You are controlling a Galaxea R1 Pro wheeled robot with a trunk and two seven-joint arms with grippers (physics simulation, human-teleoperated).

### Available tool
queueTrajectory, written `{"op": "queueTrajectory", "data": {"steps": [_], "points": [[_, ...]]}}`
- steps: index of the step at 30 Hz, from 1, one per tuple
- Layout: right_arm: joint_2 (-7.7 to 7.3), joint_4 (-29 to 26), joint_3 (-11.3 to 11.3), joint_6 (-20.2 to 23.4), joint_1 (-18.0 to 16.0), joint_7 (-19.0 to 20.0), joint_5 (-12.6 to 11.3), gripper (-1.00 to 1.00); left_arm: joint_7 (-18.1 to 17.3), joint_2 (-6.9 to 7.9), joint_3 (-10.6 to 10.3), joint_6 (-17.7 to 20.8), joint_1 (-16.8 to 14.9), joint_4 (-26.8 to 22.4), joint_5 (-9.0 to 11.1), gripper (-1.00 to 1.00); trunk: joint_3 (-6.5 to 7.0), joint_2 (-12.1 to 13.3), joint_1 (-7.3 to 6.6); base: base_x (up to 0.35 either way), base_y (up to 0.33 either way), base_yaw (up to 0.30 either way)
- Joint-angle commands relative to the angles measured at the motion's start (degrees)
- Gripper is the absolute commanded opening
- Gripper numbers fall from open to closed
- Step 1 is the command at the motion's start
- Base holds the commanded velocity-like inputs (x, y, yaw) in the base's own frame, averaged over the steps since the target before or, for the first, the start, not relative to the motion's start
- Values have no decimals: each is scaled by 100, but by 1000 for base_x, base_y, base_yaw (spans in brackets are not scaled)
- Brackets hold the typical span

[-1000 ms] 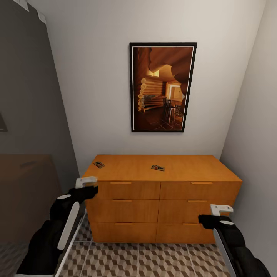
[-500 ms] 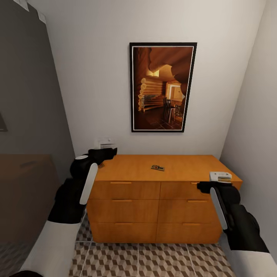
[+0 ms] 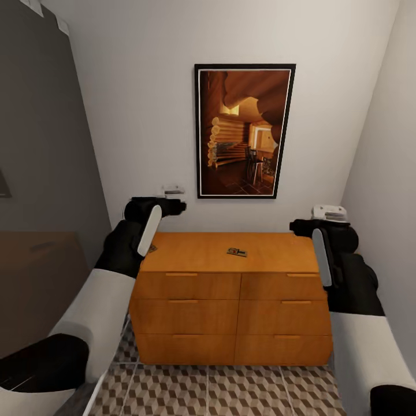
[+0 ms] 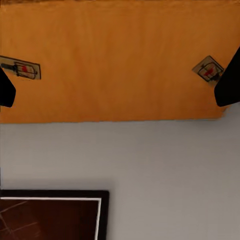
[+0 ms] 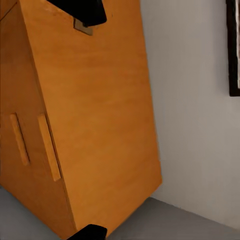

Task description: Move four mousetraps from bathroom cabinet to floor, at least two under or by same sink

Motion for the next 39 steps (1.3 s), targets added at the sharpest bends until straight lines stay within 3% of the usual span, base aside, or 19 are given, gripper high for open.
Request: {"op": "queueTrajectory", "data": {"steps": [1,7,9,10,16,25,39], "points": [[61,30,4,26,-127,-18,-11,100,48,1,-7,81,-134,294,62,100,-8,-6,1,0,0,0],[506,651,16,26,-784,-23,-15,100,10,63,22,342,-654,1640,80,100,-8,-6,1,0,0,0],[662,1008,18,26,-1003,-23,-17,100,4,113,50,390,-728,1847,122,100,-8,-6,1,0,0,0],[662,1008,18,26,-1003,-23,-17,100,4,113,50,390,-728,1847,122,100,-8,-6,1,0,0,0],[939,2198,16,26,-1545,3,-50,100,-17,270,156,570,-825,2099,335,100,-8,-6,1,0,0,0],[1040,3050,21,26,-1842,32,-77,100,-24,327,199,851,-854,2142,497,100,-8,-6,1,0,0,0],[1080,3253,27,26,-1900,37,-65,100,33,332,199,876,-860,2181,508,100,-8,-6,1,79,0,0]]}}
